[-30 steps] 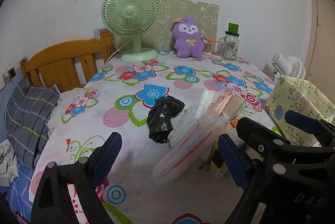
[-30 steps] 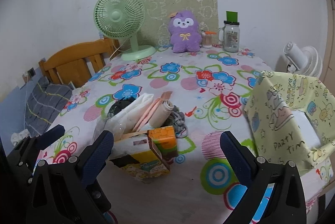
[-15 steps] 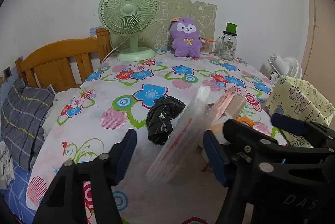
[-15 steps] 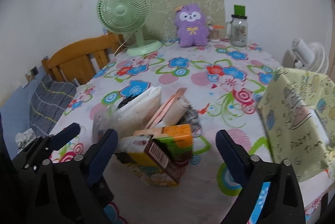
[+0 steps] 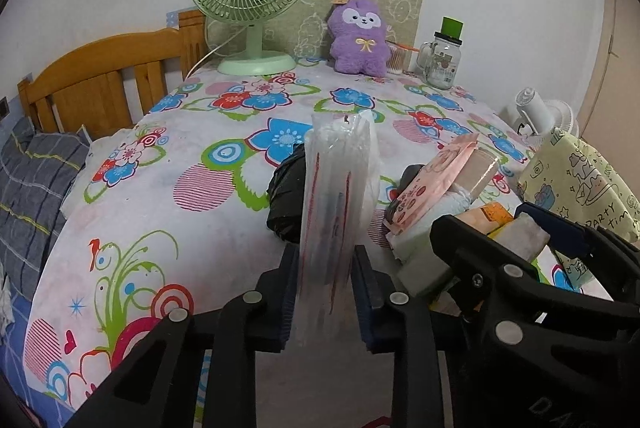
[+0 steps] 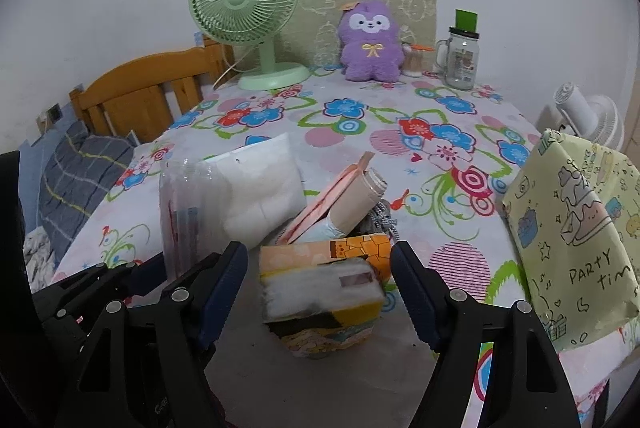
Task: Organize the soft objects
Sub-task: 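Grasp the clear straw bag with the left gripper while the right gripper grasps the small yellow box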
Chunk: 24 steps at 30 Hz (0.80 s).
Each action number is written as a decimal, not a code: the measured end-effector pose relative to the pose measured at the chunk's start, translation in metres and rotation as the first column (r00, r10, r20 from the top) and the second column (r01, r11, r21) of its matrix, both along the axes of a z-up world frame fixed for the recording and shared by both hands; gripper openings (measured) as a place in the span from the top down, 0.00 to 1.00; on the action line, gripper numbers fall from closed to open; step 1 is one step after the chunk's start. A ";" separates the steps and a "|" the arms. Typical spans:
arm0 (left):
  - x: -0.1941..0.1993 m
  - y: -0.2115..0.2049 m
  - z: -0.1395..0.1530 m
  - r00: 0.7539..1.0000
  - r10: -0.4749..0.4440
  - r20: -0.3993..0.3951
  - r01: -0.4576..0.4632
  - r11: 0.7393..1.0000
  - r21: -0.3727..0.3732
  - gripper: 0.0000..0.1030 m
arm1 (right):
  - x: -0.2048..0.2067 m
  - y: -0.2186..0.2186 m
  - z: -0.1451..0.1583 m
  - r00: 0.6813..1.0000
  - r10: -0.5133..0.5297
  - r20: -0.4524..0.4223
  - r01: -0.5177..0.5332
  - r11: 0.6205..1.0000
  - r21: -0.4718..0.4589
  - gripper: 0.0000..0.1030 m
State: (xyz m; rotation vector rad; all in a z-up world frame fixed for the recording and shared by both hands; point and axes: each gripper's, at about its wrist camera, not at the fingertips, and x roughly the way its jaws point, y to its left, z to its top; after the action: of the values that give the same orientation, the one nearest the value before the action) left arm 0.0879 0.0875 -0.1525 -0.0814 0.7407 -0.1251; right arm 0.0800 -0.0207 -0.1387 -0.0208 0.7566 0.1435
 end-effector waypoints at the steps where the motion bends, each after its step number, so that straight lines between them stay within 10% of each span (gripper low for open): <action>1: 0.000 0.000 0.000 1.000 -0.001 0.000 0.001 1.000 0.000 0.77 | -0.001 -0.001 0.000 1.000 -0.006 0.001 0.006 1.000 0.002 0.26; 4: -0.001 0.000 0.001 1.000 0.001 0.004 -0.001 1.000 0.005 0.78 | -0.004 -0.002 0.001 1.000 -0.021 0.012 0.021 1.000 -0.004 0.47; 24: -0.024 -0.025 0.047 0.996 -0.007 0.093 0.003 0.999 0.036 0.79 | -0.018 -0.030 0.038 0.996 -0.068 0.058 0.066 0.997 0.050 0.52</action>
State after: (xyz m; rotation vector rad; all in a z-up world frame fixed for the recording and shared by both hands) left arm 0.0638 0.0627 -0.1059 -0.0388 0.6496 -0.1195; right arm 0.0622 -0.0508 -0.1012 0.0457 0.6937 0.0967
